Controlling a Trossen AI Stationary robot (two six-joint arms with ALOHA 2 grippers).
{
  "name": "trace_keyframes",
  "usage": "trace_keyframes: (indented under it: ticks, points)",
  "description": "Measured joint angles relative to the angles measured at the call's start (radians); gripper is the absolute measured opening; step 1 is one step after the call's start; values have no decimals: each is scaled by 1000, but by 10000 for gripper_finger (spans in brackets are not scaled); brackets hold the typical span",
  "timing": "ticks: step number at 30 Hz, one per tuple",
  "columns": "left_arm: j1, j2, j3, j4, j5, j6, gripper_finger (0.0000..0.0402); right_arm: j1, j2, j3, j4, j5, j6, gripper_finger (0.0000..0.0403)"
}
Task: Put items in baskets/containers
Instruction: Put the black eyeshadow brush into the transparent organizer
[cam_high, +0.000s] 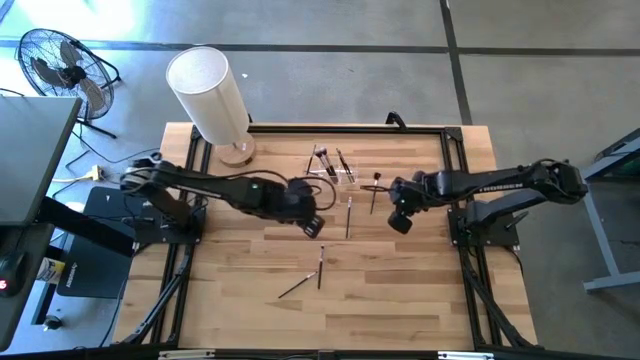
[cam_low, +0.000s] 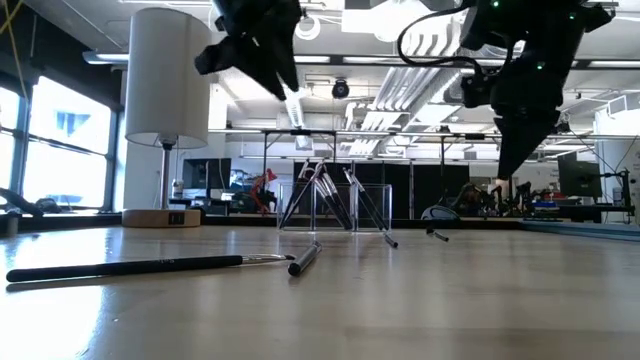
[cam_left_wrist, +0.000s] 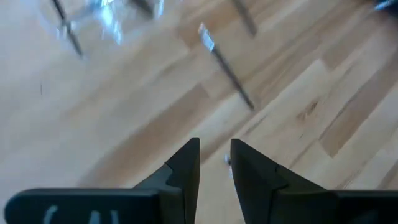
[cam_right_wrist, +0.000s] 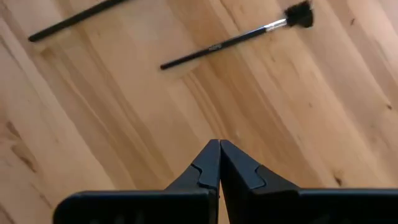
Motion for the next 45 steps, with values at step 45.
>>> trace_keyframes:
  ticks: [45]
  points:
    - [-8,497,145,147,311,-487,87,24,-13,0,-71,-2,-193,1]
